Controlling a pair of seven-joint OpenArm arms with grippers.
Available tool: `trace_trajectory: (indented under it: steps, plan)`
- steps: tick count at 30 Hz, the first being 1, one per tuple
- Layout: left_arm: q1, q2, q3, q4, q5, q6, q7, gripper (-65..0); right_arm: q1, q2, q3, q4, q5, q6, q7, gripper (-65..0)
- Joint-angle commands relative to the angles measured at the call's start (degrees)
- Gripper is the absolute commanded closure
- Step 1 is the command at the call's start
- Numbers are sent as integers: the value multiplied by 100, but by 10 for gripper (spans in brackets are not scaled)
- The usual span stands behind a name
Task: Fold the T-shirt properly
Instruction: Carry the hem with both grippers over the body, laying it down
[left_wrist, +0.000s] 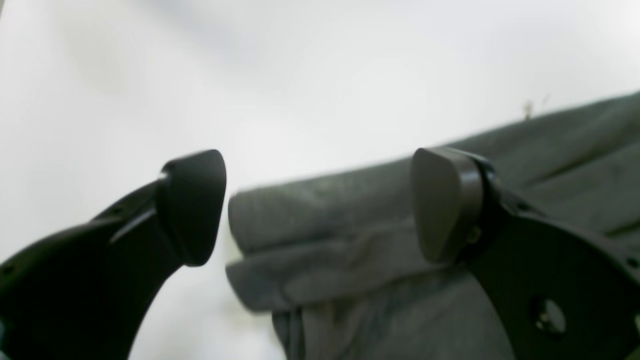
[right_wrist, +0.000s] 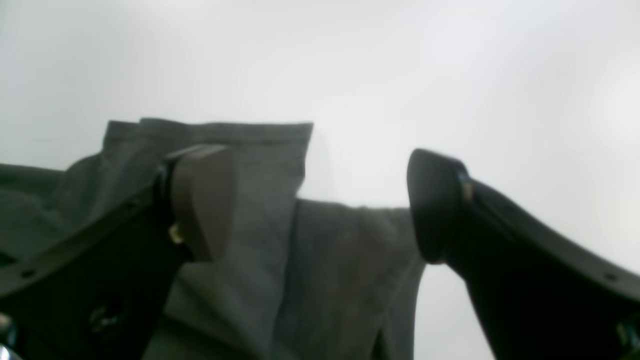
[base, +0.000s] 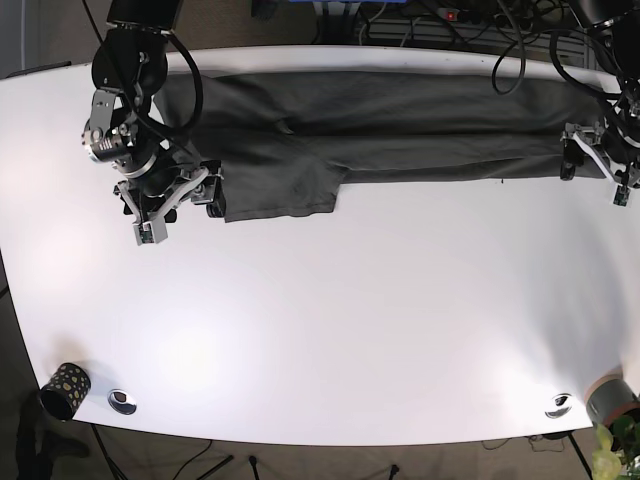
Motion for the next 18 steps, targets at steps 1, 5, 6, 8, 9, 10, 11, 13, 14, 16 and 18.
trace_trajectory:
  steps: [1,5,6,8,9,10,11,13,14,16,18]
  plan:
    - [-38,-42,36,-65,-27,14,-91,-526,233,55,10,-151,47,11,-5,-504]
    - [-38,-24,27,-373,-18,14,-91,-525,480,73,-421,-564,12,11,-22,-504]
    - [-38,-24,27,-417,-18,14,-91,-525,532,81,-491,-644,12,11,-22,-504]
    - [-38,-24,27,-522,-18,14,-91,-525,629,81,-605,-899,3,11,-22,-504]
    - [-29,-24,27,-557,-18,14,-91,-525,664,81,-605,-995,3,11,-22,-504]
    - [-29,-24,19,-593,-18,14,-91,-525,691,64,-605,-1101,3,11,-22,-504]
    - [-29,-24,19,-619,-18,14,-91,-525,691,55,-605,-1180,3,11,-13,-504]
    - [-29,-24,19,-689,-18,14,-109,-525,735,46,-614,-1303,3,11,-5,-503]
    - [-29,-24,19,-751,-18,14,-109,-525,787,37,-623,-1382,3,11,-5,-503]
    - [-29,-24,19,-795,-18,14,-126,-525,831,29,-649,-1479,3,11,-5,-503]
    - [-38,-24,36,-804,-18,14,-126,-525,849,29,-790,-1549,21,11,4,-503]
